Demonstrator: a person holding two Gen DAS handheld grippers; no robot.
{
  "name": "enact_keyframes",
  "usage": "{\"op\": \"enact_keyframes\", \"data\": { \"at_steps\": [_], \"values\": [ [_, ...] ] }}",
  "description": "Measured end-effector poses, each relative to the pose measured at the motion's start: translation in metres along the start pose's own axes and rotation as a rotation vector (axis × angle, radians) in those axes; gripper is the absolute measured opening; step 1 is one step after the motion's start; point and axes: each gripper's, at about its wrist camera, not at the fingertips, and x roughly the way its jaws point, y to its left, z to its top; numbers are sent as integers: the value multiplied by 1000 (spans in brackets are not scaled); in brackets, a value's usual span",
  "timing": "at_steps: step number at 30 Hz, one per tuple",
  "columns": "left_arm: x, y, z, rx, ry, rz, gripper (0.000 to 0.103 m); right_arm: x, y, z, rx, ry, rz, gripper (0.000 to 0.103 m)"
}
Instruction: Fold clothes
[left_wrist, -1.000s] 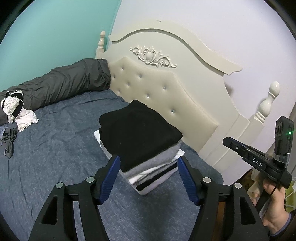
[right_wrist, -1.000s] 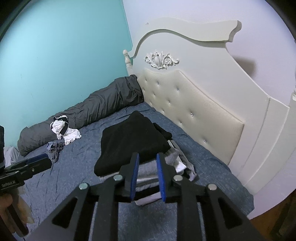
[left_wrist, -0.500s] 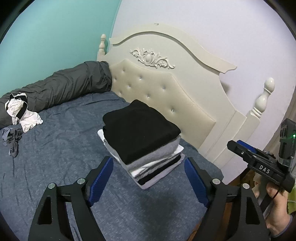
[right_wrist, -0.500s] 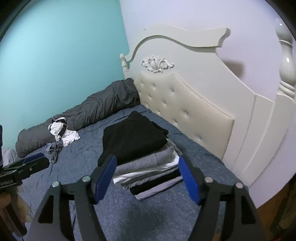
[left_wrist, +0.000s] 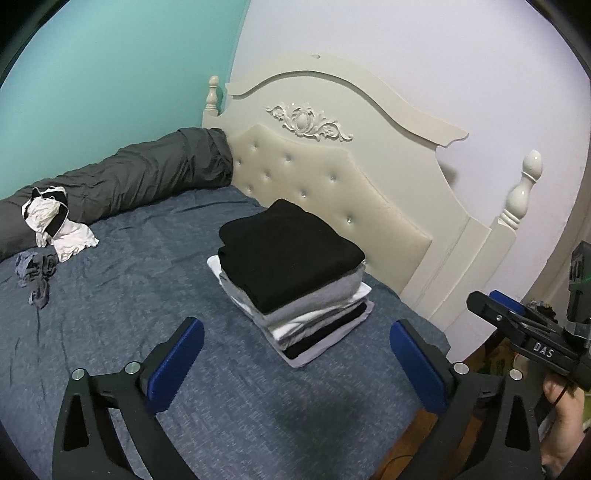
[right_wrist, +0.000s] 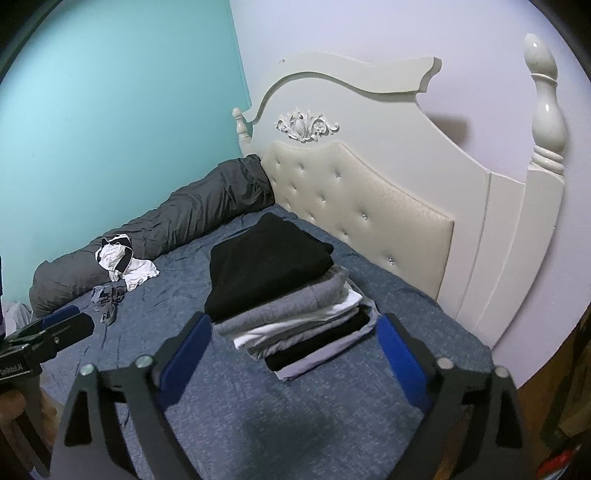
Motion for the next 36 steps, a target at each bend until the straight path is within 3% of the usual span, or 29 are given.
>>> {"op": "enact_keyframes", "data": {
  "at_steps": [36],
  "values": [
    [-61, -14, -58, 45, -47, 10, 103, -63, 24, -67, 15, -13, -9, 101]
  ]
}}
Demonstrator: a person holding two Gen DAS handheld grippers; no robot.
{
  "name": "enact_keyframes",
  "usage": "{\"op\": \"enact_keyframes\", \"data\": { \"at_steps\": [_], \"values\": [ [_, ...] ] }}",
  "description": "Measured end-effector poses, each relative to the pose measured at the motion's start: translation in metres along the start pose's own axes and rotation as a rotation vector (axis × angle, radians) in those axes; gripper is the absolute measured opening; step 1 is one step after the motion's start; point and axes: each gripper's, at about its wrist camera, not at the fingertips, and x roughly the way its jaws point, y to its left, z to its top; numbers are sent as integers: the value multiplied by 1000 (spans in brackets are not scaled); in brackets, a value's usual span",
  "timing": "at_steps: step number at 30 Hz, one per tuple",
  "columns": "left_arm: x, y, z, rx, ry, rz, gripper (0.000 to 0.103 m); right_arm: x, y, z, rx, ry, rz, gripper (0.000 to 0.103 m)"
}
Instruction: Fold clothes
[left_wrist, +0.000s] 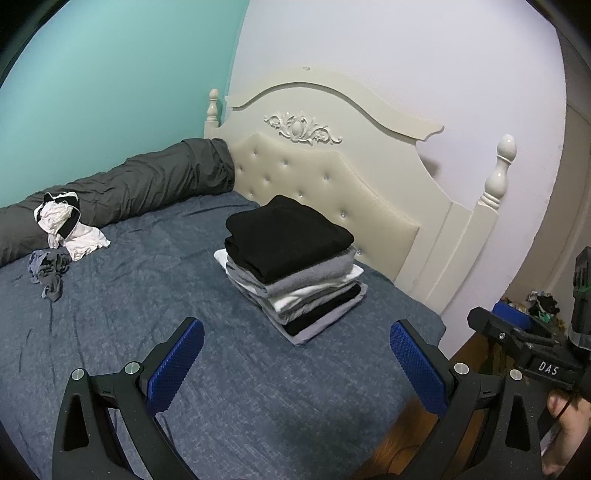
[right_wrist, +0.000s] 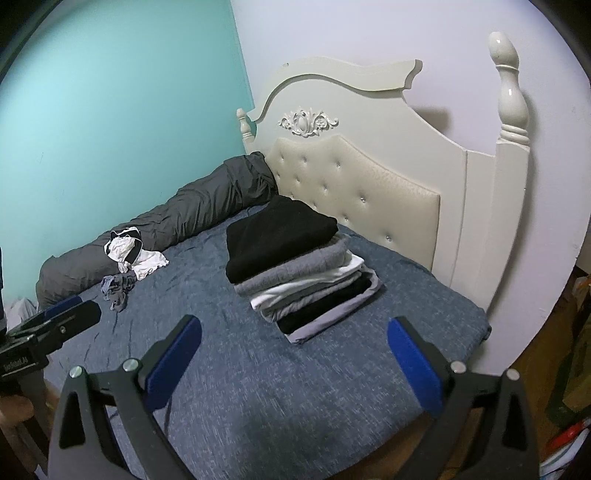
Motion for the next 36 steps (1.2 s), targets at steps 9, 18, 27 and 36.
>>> {"op": "enact_keyframes", "data": {
  "at_steps": [9, 18, 27, 36],
  "values": [
    [-15, -1, -19, 11, -1, 5, 103, -20, 8, -15, -5, -16, 3, 101],
    [-30, -1, -32, 22, -7, 5, 103, -34, 15, -29, -16, -12, -3, 101],
    [-46, -4, -38, 33, -24, 3, 103, -44, 19, -42, -22, -23, -19, 101],
    [-53, -7, -48, 45, -27, 0, 103, -50, 20, -56, -23, -29, -39, 101]
  ]
}}
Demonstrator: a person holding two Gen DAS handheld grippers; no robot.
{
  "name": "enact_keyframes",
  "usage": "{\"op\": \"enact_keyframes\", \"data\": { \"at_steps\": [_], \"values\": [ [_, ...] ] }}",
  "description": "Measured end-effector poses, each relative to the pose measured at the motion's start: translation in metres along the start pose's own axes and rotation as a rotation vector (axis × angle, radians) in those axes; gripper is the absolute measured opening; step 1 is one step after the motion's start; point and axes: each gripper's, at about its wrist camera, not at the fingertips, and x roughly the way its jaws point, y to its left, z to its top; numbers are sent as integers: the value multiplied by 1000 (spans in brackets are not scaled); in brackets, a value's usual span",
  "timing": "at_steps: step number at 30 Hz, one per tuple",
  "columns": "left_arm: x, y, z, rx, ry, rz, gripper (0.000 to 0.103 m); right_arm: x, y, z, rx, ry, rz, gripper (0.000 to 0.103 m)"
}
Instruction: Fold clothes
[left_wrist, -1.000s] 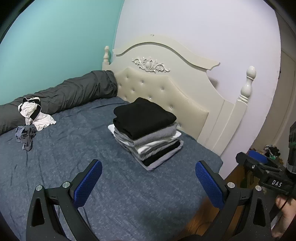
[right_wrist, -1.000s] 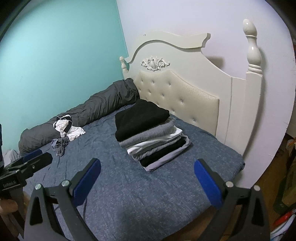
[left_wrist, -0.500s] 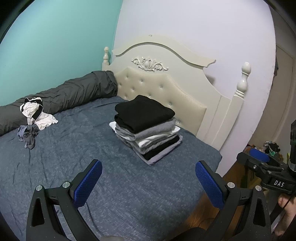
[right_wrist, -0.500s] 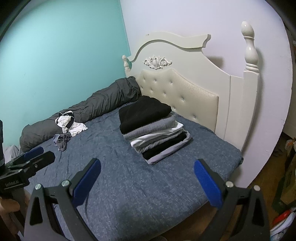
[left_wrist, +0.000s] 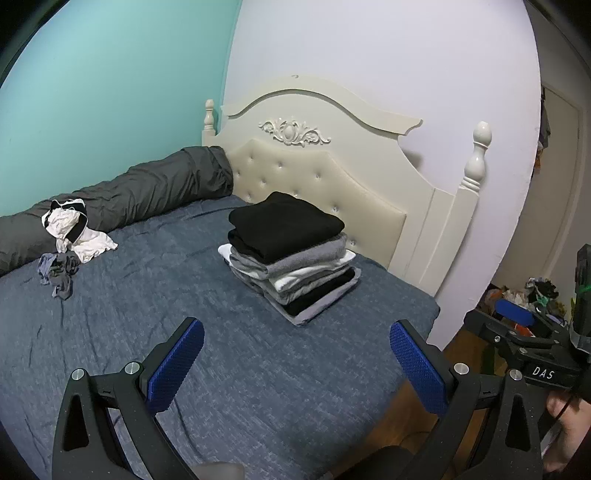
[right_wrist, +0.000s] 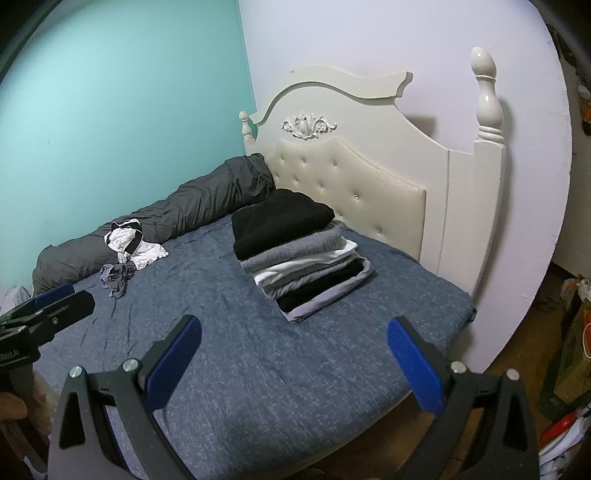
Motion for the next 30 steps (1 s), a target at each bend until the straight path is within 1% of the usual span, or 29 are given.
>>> {"op": "enact_keyframes", "data": {
  "at_steps": [7, 12, 21, 25, 30],
  "values": [
    [-5, -2, -9, 6, -5, 8, 103, -7, 0, -5, -4, -25, -8, 101],
    [-8, -3, -14, 3, -4, -7, 103, -7, 0, -5, -3, -26, -5, 101],
    [-9, -5, -17, 14, 6, -8, 103, -7, 2, -7, -9, -26, -10, 101],
    [-8, -4, -19, 2, 12, -15, 103, -7, 3, -8, -12, -24, -13, 101],
    [-9, -5, -20, 9, 9, -7, 103, -6, 2, -9, -15, -22, -17, 101]
  ]
}}
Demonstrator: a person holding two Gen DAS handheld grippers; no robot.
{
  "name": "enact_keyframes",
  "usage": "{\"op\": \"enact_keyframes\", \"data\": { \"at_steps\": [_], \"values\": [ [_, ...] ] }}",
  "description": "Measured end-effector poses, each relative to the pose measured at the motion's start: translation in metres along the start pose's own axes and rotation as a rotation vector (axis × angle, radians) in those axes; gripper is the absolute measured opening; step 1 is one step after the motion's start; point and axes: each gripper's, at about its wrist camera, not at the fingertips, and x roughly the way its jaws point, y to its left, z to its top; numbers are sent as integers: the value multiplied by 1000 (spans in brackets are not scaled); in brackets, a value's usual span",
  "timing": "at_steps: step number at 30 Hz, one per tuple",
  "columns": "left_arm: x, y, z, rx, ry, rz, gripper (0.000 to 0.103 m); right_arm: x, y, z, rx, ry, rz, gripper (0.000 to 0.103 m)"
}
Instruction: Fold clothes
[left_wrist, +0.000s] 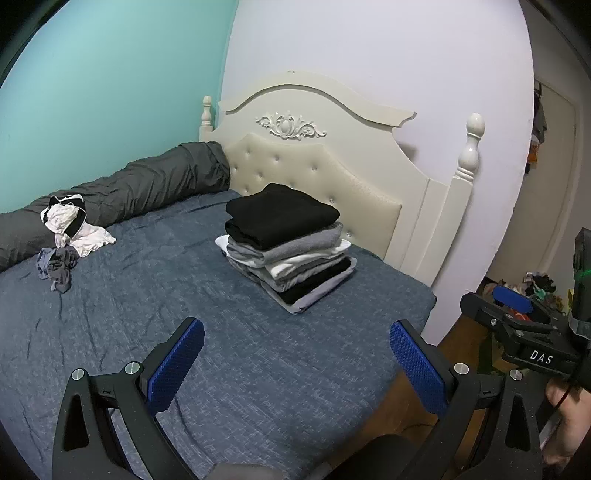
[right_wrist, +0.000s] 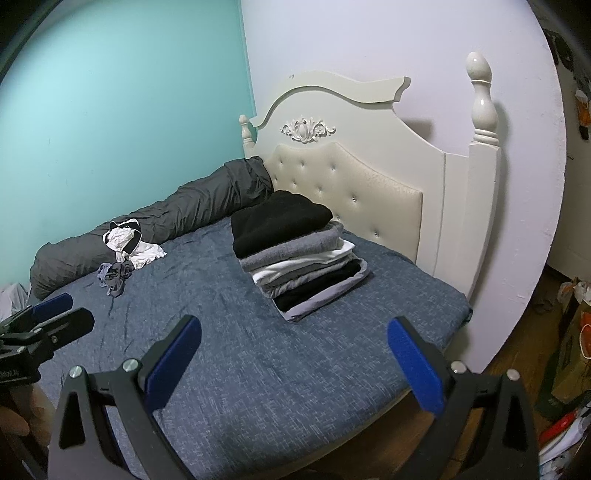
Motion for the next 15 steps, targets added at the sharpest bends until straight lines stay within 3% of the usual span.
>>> {"op": "enact_keyframes", "data": {
  "at_steps": [15],
  "values": [
    [-2, 0, 2, -4, -11, 11, 103, 3, -2, -3, 6, 11, -4, 101]
  ]
}}
